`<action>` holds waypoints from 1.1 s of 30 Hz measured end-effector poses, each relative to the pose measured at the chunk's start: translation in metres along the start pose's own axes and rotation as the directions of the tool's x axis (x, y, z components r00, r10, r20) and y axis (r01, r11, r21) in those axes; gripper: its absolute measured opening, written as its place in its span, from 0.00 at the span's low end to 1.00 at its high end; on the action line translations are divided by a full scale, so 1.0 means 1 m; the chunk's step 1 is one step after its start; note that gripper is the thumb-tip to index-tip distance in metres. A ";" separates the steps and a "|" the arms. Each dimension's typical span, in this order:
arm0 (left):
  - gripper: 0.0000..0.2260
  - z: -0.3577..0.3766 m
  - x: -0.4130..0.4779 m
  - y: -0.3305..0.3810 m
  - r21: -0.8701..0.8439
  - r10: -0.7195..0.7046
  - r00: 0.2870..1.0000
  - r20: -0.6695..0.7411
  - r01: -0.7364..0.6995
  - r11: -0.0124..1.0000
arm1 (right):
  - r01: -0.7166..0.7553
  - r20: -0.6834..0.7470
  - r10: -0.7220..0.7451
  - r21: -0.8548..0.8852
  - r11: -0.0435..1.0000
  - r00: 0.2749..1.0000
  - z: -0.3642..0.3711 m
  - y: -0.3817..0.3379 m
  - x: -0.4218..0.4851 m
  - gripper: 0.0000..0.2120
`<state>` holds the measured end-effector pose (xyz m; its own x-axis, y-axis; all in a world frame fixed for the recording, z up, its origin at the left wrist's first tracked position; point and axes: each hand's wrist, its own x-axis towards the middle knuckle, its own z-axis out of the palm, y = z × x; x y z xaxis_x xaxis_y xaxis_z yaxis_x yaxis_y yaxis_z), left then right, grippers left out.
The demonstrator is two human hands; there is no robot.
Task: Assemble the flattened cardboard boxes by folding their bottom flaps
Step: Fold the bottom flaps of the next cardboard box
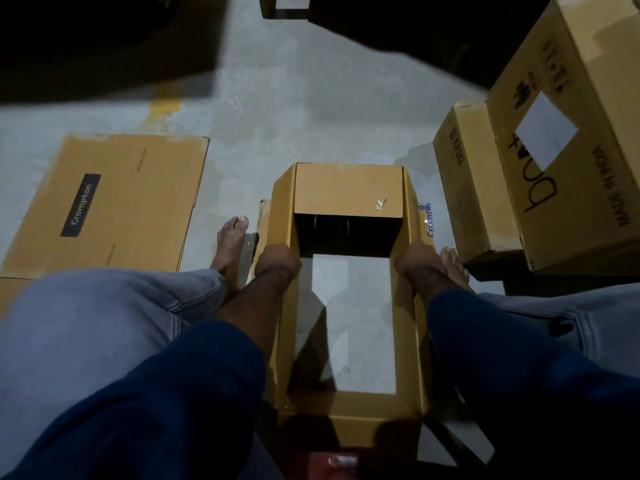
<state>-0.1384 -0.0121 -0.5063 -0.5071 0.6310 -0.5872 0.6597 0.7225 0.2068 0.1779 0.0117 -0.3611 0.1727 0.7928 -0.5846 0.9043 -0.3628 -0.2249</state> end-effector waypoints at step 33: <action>0.32 -0.050 -0.105 0.062 0.368 0.517 0.839 0.169 -0.540 0.757 | 0.362 0.018 -0.375 -0.304 0.881 0.927 0.056 -0.063 0.017 0.38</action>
<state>-0.0718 -0.0189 -0.3930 0.0092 0.8552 -0.5182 0.9773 0.1021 0.1857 0.1018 0.0210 -0.4007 -0.1855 0.8622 -0.4714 0.9781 0.1157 -0.1732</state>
